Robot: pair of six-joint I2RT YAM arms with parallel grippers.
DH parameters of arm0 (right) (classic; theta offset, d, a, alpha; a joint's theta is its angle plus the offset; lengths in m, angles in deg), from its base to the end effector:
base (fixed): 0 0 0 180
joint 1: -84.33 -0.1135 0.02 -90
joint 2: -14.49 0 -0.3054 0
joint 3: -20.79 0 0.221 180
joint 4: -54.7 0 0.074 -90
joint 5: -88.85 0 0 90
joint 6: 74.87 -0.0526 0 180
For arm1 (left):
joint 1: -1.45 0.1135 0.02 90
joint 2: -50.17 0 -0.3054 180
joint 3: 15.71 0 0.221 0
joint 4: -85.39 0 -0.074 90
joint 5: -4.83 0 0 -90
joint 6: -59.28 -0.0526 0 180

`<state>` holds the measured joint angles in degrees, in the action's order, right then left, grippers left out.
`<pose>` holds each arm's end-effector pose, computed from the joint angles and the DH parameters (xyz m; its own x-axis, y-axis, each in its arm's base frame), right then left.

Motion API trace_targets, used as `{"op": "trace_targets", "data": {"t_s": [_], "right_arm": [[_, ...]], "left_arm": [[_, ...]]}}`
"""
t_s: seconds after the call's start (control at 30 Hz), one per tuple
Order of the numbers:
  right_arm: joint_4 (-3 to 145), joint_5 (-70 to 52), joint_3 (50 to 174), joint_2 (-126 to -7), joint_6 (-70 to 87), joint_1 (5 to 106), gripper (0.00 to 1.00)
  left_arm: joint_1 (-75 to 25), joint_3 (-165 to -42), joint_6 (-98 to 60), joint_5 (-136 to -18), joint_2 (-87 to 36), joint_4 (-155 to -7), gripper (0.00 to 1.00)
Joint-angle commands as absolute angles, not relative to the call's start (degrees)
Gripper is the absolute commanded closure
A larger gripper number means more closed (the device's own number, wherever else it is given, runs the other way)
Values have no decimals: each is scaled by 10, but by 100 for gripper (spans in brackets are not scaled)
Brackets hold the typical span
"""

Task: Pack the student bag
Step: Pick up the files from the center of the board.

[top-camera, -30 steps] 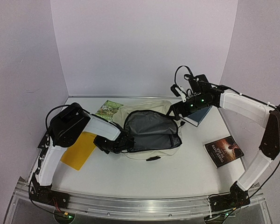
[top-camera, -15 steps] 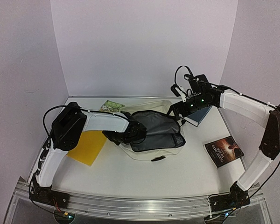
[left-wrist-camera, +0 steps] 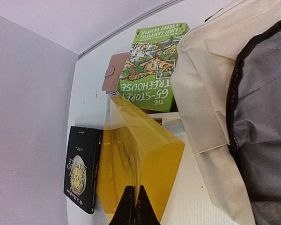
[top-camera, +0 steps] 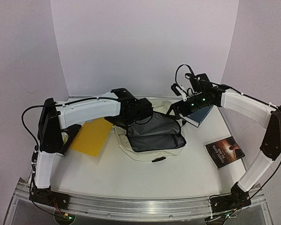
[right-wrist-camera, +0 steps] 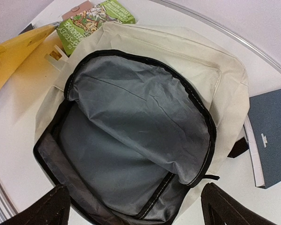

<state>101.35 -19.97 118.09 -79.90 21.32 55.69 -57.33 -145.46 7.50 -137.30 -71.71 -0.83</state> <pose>0.3021 0.1843 0.3436 -0.5323 -0.4070 -0.7423 -0.7198 0.6791 0.1438 0.2469 -0.3272 0.2971 -0.7129 0.4435 -0.5432 0.0697 0.8155 0.5745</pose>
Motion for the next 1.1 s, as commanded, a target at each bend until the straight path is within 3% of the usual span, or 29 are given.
{"op": "trace_targets", "data": {"t_s": [0.0, 0.57, 0.83, 1.07], "right_arm": [[1006, -242, 1216, -802, 191, 557, 3], [1006, -332, 1149, -813, 158, 635, 2], [998, -462, 1127, -869, 156, 632, 2], [996, -490, 1137, -929, 158, 616, 6]], "left_arm": [[-615, -1506, 19, -1384, -683, -37, 100], [-753, -1484, -317, -1319, -807, -433, 100], [-806, -1332, -428, -1319, -801, -614, 100], [-838, -1187, -546, -1333, -762, -821, 100]]}}
